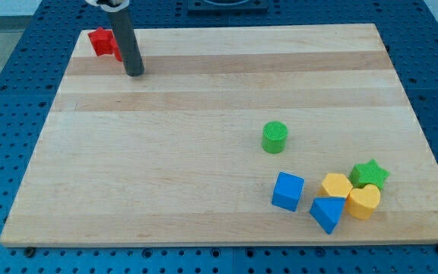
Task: Point your arm at the top side of the green star
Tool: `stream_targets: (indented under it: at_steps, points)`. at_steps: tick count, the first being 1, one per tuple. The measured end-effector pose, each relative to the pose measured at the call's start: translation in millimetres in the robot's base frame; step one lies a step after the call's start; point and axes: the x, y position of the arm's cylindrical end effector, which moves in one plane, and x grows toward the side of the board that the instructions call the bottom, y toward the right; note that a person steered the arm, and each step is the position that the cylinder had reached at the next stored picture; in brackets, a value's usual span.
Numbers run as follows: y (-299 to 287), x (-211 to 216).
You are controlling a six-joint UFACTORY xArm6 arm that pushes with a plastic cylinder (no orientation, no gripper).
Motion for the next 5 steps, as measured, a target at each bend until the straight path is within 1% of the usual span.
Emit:
stream_targets:
  at_steps: [1,2,3,4,5]
  points:
    - [25.7,43.2]
    - [34.9,62.4]
    - [34.9,62.5]
    - [58.8,66.3]
    - [109.2,67.5]
